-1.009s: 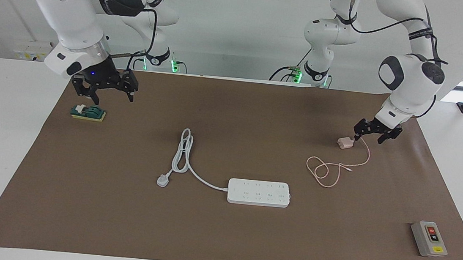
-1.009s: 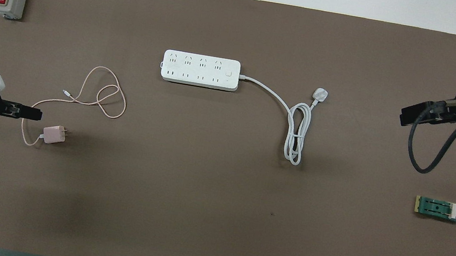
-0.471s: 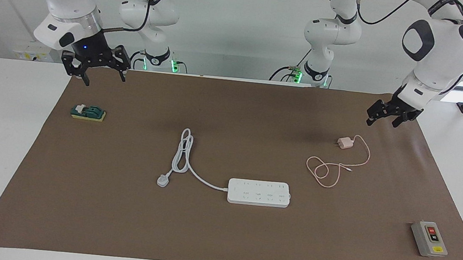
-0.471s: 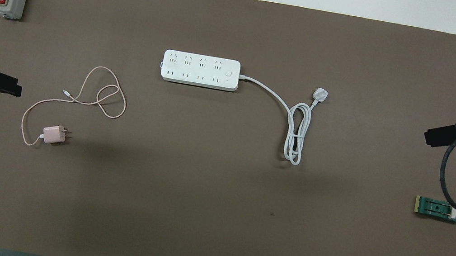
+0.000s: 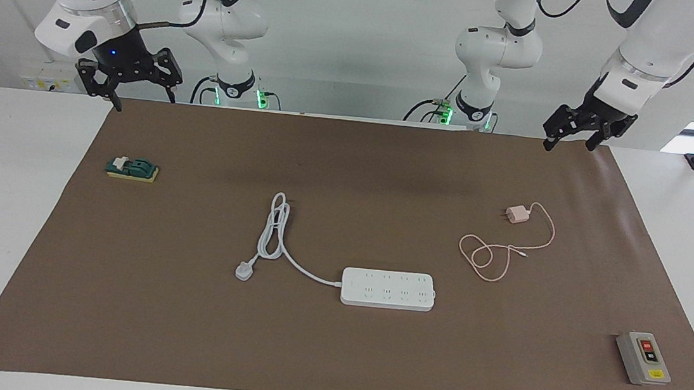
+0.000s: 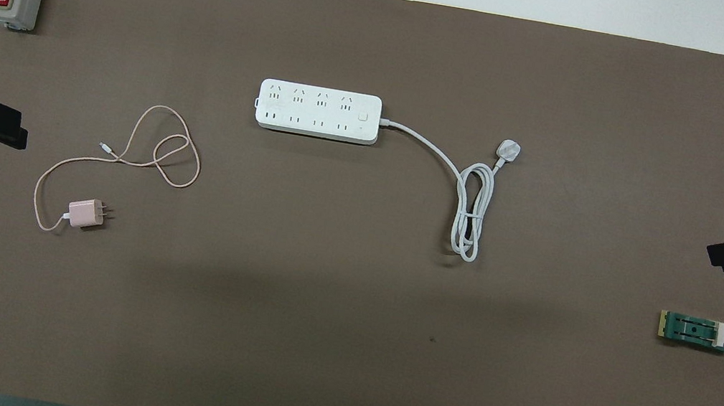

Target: Unplug charger and place it aside

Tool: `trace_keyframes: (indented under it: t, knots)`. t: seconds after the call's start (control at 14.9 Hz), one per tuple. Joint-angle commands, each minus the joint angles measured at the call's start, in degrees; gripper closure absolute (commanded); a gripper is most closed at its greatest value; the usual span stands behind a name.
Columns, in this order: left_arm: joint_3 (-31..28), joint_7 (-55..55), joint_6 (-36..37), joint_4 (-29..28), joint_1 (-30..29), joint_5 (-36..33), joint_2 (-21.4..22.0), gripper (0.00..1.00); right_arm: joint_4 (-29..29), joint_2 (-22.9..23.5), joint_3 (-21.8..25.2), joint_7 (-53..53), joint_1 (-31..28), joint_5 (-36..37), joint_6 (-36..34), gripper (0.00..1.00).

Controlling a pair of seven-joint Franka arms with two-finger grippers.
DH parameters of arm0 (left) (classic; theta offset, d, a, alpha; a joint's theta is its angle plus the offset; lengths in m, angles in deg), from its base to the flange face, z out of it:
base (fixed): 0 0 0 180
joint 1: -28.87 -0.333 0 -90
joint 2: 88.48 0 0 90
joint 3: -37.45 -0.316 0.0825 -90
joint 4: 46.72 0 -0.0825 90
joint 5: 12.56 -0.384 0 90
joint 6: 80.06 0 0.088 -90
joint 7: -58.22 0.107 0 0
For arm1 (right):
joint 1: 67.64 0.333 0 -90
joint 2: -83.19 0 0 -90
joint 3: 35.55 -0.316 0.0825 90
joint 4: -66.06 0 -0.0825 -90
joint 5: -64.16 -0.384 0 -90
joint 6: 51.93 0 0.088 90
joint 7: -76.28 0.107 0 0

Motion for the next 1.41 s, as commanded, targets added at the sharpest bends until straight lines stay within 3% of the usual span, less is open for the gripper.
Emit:
trace_keyframes:
  t: [0.0, 0.34, 1.35]
  knots:
    - [-0.2, -0.4, 3.4, 4.4, 0.6, -1.1, -3.1, 0.0, 3.0, -1.0, -0.4, -0.8, -0.8, 0.1, 3.5, 0.0]
    - [-0.1, 4.8, 2.3, 3.5, 0.5, -0.8, -2.6, 0.0, 0.5, 2.1, 0.1, -0.8, -2.8, -3.1, -0.8, 0.0]
    - [-0.1, 7.2, 1.8, 1.7, 0.6, -0.7, -1.9, 0.0, 1.0, 1.8, -0.8, -5.8, -6.0, 0.2, 1.8, 0.0]
